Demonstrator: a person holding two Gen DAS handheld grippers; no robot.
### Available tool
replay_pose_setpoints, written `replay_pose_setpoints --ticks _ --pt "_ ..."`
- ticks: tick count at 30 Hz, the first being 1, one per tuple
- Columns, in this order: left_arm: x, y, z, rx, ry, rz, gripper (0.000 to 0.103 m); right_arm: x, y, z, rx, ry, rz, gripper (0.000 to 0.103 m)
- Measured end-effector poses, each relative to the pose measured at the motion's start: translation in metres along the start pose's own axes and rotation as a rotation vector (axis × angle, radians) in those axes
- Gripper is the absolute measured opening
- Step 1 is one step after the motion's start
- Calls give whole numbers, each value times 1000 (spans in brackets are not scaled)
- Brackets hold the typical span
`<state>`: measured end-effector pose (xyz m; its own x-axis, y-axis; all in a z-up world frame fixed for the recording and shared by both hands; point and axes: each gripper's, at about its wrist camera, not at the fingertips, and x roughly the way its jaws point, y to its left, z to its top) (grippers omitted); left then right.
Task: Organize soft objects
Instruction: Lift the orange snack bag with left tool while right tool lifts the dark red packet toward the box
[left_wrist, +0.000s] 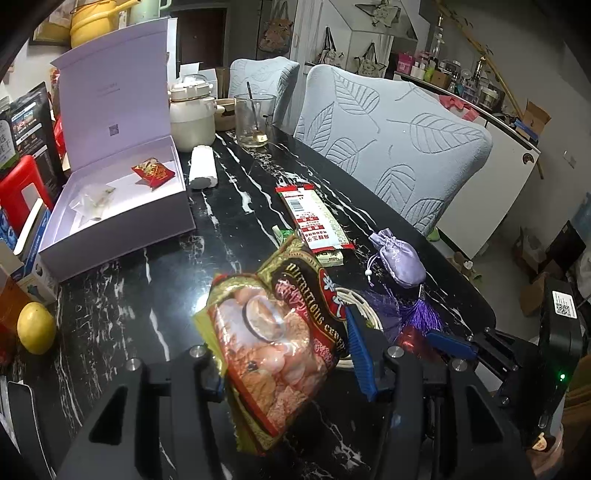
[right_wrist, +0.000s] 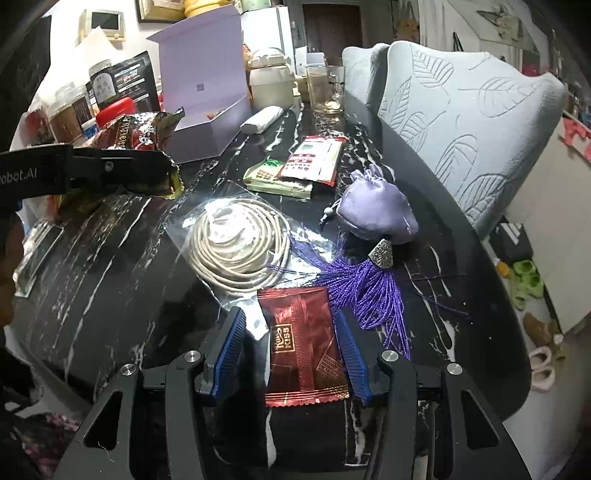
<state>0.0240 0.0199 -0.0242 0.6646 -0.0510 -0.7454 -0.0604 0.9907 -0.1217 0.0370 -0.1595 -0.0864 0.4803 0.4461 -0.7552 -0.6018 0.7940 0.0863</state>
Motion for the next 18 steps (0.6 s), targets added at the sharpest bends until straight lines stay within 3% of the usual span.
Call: replay_pose_setpoints --ticks 13,18 --pt "-5 3 -4 -9 -1 -4 51 -22 13 -25 34 -4 87 51" --pt "-7 5 -6 -8 -4 5 51 -17 13 -20 78 -13 30 51"
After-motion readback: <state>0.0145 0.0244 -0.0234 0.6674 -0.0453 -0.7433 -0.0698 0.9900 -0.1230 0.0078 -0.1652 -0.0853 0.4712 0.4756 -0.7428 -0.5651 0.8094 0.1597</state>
